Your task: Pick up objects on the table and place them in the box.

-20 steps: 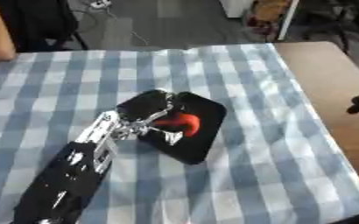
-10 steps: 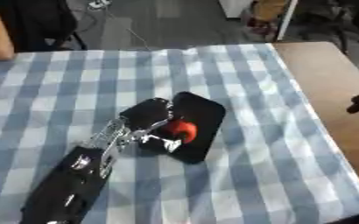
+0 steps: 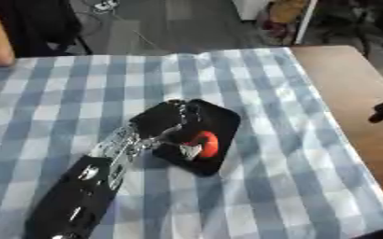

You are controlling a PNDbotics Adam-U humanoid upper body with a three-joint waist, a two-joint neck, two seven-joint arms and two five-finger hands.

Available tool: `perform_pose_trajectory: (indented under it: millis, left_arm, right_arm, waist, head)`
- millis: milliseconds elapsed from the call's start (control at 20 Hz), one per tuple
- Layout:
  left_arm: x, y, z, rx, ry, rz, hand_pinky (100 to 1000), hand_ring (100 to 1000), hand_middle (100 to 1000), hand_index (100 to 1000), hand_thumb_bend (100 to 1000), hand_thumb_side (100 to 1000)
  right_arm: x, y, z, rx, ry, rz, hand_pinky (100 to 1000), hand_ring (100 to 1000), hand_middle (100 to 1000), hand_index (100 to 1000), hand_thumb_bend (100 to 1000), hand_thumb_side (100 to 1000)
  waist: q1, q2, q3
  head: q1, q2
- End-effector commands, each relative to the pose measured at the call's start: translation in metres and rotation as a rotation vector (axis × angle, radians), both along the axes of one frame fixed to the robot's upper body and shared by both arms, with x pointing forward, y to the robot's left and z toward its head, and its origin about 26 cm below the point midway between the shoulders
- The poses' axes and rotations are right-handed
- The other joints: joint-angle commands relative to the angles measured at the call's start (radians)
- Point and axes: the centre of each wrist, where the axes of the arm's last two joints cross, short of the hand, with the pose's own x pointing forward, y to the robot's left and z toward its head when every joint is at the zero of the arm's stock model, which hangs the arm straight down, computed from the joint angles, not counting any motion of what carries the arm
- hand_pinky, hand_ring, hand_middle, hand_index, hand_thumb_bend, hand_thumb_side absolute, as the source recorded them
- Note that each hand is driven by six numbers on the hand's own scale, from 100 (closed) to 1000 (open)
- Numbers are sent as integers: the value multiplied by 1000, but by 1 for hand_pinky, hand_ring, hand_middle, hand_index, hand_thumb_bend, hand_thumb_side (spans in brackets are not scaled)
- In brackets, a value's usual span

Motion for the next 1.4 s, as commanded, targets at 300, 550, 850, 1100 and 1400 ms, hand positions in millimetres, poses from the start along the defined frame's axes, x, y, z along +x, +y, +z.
perform_pose_trajectory:
  millis: [300,550,850,1100,1400]
  left_arm:
    - [3,-2,15,-2,-38,-21,755,673,769,817,367,741]
    - [1,0,12,-88,0,-11,735,622,771,769,100,965]
    - [-12,-3,20,-424,336,-64,644,565,783,698,128,1000]
    - [-44,23,83,-695,580,-172,630,564,781,687,183,965]
    - [-92,71,126,-906,571,-195,615,557,764,683,203,917]
  right_arm:
    - [0,-1,7,-197,-198,78,610,696,770,873,100,461]
    - [0,-1,7,-198,-199,77,610,696,770,873,100,461]
    - [1,-1,7,-200,-199,76,610,696,770,873,100,461]
    - [0,-3,7,-204,-198,69,610,696,770,873,100,462]
    - [-1,-4,8,-207,-197,61,610,695,769,873,100,461]
  waist:
    - [-1,-11,0]
    - [-2,-10,2]
    - [-2,-8,5]
    - [1,-8,15]
    - [4,-6,25]
  head:
    - [4,-13]
    - [3,-15]
    - [-2,-18]
    - [-11,-19]
    - [-24,-25]
